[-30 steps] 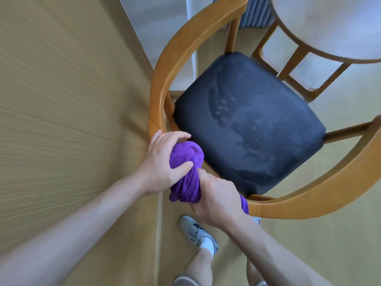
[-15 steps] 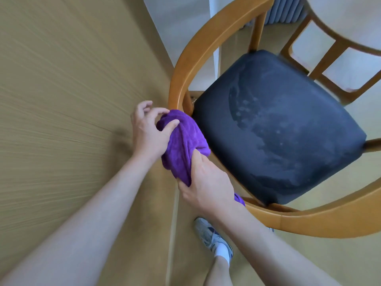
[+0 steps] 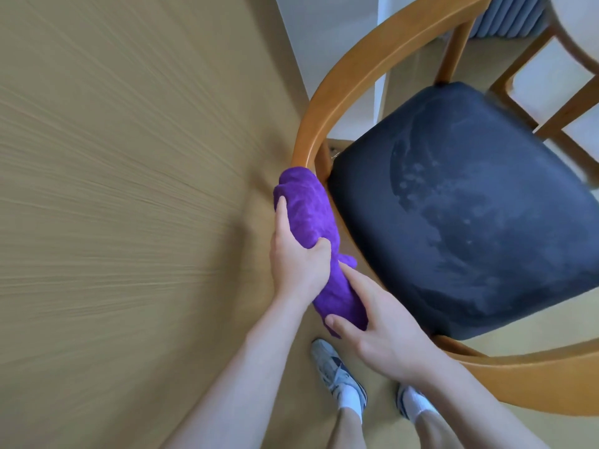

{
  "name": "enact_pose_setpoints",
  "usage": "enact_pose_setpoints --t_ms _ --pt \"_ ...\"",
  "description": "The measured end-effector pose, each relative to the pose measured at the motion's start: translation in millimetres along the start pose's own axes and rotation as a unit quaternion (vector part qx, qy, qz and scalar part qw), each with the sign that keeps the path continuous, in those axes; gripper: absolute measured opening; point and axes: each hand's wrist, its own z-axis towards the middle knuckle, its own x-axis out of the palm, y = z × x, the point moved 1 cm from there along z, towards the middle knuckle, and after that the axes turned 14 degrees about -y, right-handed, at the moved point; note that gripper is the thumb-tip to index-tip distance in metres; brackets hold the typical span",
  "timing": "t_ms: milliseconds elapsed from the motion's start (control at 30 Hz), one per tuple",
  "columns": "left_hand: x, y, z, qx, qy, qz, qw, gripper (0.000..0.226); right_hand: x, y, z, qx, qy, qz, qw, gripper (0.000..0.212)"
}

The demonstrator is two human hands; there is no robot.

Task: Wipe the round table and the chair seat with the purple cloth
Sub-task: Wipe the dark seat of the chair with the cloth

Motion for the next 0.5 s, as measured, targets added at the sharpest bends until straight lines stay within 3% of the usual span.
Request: enact_pose_setpoints --t_ms 233,300,400,500 --pt "5 -6 27 -0.004 0.003 0.101 0.995 0.091 -3 2 0 0.050 -0.010 -0.047 0.998 0.080" --pt "8 -10 38 -0.006 0.016 0.137 0.990 0.089 4 12 7 0.051 -0.011 -0.054 0.997 0.068" --pt "12 -20 60 -0.013 0.037 0.193 0.980 0.080 21 36 19 0.041 -0.071 -0.099 0.992 0.038" --pt "17 -27 76 -0.013 0.051 0.234 0.971 0.073 35 53 33 0.017 -0.109 -0.144 0.983 0.038"
